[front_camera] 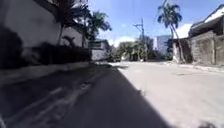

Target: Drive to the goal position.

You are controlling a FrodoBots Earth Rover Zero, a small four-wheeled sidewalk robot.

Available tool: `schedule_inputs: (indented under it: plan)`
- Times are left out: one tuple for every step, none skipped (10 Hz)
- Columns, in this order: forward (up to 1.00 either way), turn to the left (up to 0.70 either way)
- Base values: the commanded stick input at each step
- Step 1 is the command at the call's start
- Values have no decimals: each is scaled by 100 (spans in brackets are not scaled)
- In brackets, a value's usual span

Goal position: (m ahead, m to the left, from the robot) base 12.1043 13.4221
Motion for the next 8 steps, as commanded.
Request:
schedule_inputs:
  plan:
    - [100, -24]
    - [100, -40]
    - [100, -40]
    - [100, -40]
    - [100, -40]
    - [100, -34]
    - [100, 5]
    - [100, 16]
